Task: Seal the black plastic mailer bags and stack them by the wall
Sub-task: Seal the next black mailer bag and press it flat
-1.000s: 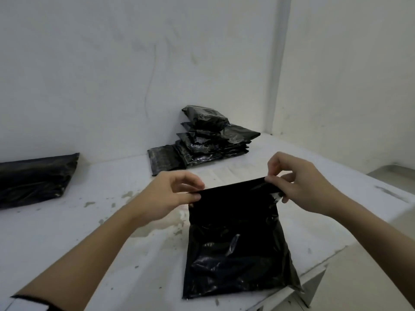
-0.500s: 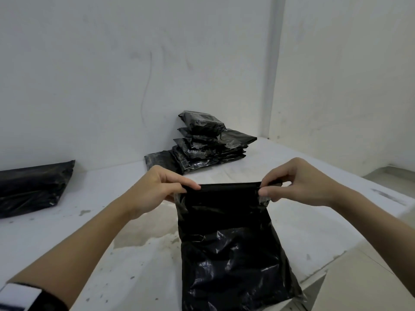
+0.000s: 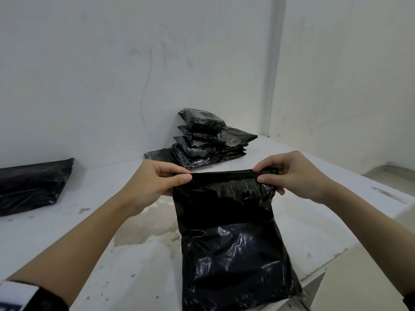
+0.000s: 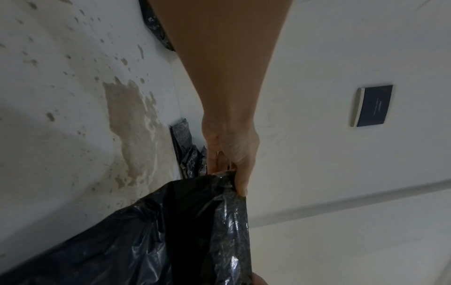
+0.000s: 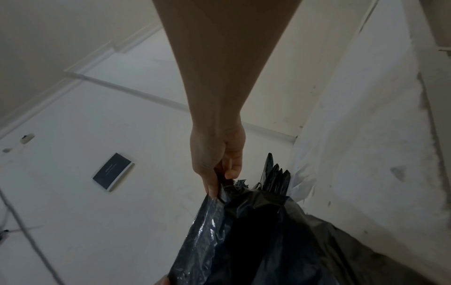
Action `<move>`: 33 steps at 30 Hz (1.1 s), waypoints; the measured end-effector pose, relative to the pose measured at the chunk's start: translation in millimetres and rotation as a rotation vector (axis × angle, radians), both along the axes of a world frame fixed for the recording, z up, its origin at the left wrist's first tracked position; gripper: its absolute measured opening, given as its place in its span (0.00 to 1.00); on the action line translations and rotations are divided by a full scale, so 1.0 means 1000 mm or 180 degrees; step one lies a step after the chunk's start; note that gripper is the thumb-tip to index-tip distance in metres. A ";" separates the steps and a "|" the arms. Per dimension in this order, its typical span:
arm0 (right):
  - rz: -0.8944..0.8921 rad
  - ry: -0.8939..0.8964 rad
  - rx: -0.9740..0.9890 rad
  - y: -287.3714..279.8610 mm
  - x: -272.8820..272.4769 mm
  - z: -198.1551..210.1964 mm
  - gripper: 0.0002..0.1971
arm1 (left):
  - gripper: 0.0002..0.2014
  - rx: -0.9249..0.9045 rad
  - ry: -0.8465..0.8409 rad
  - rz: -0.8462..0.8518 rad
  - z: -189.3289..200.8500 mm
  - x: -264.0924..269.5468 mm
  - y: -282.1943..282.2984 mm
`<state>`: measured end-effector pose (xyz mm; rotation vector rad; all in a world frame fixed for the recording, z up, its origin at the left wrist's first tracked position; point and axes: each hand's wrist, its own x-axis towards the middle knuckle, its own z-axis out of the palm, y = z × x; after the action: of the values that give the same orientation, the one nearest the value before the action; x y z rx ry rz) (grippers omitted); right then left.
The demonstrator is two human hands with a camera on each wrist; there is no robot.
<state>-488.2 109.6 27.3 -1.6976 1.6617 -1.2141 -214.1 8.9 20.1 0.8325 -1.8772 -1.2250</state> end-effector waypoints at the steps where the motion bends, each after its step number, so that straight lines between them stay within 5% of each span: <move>1: 0.0021 -0.0066 -0.0001 0.000 0.001 0.000 0.07 | 0.04 0.0009 0.0039 0.0079 -0.001 0.000 -0.001; 11: -0.0024 -0.0438 -0.0317 0.001 0.006 -0.008 0.18 | 0.13 -0.0178 0.0131 0.0286 -0.011 -0.002 -0.002; 19: -0.0177 -0.0381 -0.0320 -0.002 0.007 -0.006 0.06 | 0.09 -0.0141 0.0239 0.0456 -0.012 -0.006 -0.004; 22: -0.0234 -0.0282 -0.0143 -0.007 0.015 -0.002 0.06 | 0.08 -0.0843 -0.0217 0.0962 -0.017 -0.014 -0.004; 25: -0.0190 -0.0892 0.0043 -0.015 0.028 0.010 0.10 | 0.09 -0.2026 -0.0429 0.1936 -0.012 -0.028 0.009; 28: -0.0069 -0.1616 0.0012 -0.024 0.045 0.030 0.11 | 0.08 -0.2634 -0.0010 0.1469 0.000 -0.041 0.032; 33: 0.0371 -0.2242 -0.0225 -0.023 0.077 0.076 0.10 | 0.20 -0.2175 0.0323 0.0899 0.042 -0.054 0.066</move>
<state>-411.5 86.7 102.8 -1.1698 1.0853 -1.5828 -268.5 74.6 62.5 0.6067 -1.8368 -0.3917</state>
